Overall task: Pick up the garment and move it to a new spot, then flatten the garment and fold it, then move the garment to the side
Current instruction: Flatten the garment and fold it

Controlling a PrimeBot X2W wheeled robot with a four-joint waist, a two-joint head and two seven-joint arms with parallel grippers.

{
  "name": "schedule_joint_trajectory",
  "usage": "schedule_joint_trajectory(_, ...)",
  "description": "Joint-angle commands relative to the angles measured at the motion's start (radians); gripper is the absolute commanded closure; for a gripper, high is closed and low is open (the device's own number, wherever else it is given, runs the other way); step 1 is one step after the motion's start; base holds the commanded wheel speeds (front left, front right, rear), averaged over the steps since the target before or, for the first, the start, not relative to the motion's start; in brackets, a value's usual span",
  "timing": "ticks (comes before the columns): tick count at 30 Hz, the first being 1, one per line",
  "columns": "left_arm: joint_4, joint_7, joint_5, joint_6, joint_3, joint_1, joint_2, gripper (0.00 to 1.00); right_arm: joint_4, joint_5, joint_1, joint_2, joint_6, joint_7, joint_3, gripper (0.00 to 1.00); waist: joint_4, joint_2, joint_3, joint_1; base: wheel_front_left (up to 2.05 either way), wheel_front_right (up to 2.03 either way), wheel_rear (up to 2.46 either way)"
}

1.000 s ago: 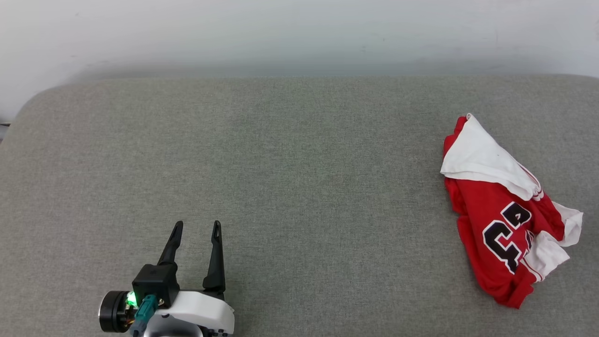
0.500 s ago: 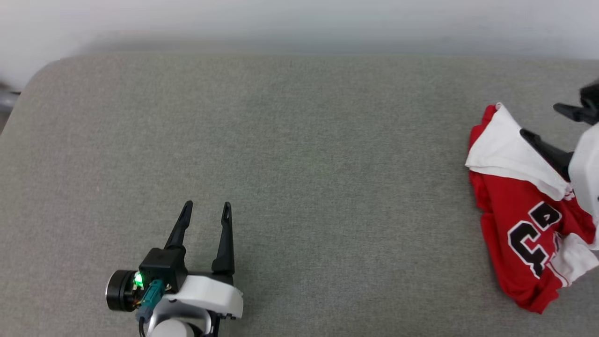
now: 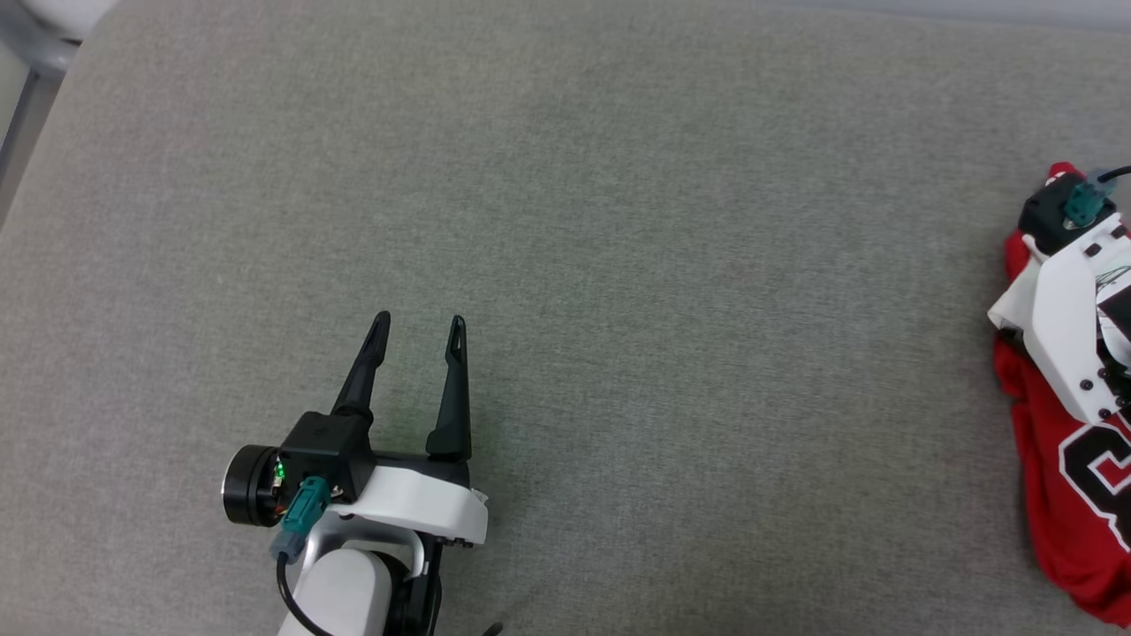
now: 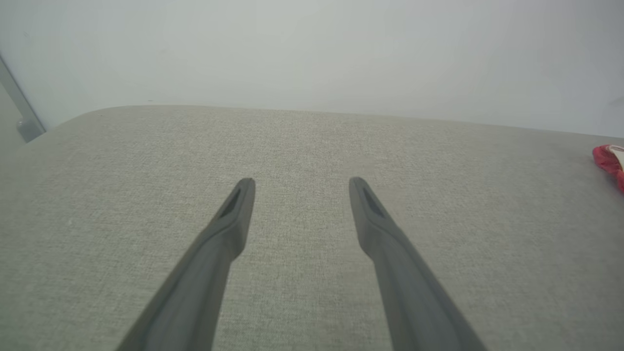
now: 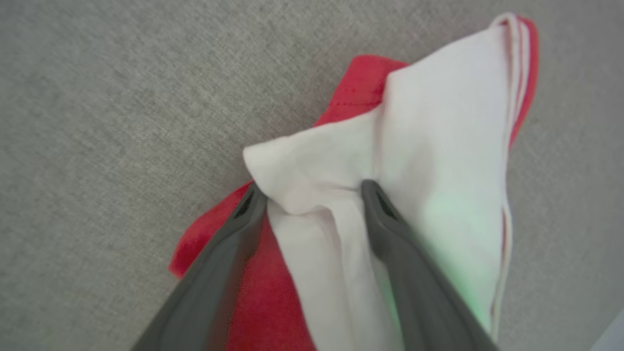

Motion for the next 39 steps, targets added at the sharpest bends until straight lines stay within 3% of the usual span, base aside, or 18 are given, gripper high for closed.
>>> schedule_joint_trajectory(1, 0.000, -0.003, -0.005, 0.005, -0.003, -0.014, -0.001, 0.00, 0.037, 0.013, 0.008, 0.006, -0.001, 0.014, 0.033, 0.00, 0.026, 0.0000, 0.027, -0.0001, 0.00, 0.00, 0.00)
schedule_joint_trajectory(5, 0.001, -0.003, -0.009, 0.012, -0.005, -0.020, -0.001, 0.00, 0.083, 0.049, 0.037, 0.020, -0.001, 0.005, 0.076, 0.06, 0.030, 0.0000, 0.034, -0.0001, 0.00, 0.00, 0.00)
schedule_joint_trajectory(6, 0.002, -0.003, -0.008, 0.013, 0.002, -0.016, -0.001, 0.00, 0.092, 0.070, 0.031, 0.028, -0.001, -0.031, 0.083, 1.00, 0.024, 0.0000, 0.031, -0.0001, 0.00, 0.00, 0.00)
schedule_joint_trajectory(15, 0.009, -0.003, -0.011, 0.011, 0.026, 0.022, -0.001, 0.00, 0.012, 0.100, -0.042, -0.022, -0.001, -0.282, 0.046, 1.00, -0.013, 0.0000, -0.048, -0.0001, 0.00, 0.00, 0.00)
schedule_joint_trajectory(23, 0.002, -0.003, -0.017, 0.011, 0.028, 0.049, -0.001, 0.00, -0.132, 0.086, -0.088, -0.032, -0.001, -0.342, 0.023, 1.00, -0.018, 0.0000, -0.086, -0.0001, 0.00, 0.00, 0.00)
schedule_joint_trajectory(28, -0.003, -0.003, -0.030, 0.014, 0.022, 0.054, -0.001, 0.00, -0.181, 0.054, -0.128, 0.052, -0.001, -0.331, 0.029, 1.00, 0.001, 0.0000, -0.081, -0.0001, 0.00, 0.00, 0.00)
schedule_joint_trajectory(32, 0.000, -0.003, -0.044, 0.020, 0.021, 0.051, -0.001, 0.00, -0.163, 0.017, -0.153, 0.170, -0.001, -0.325, 0.068, 1.00, 0.021, 0.0000, -0.067, -0.0001, 0.00, 0.00, 0.00)
schedule_joint_trajectory(39, 0.002, -0.003, -0.058, 0.027, 0.020, 0.046, -0.001, 0.00, -0.058, -0.020, -0.160, 0.386, -0.001, -0.378, 0.241, 1.00, 0.051, 0.0000, -0.049, -0.0001, 0.00, 0.00, 0.00)
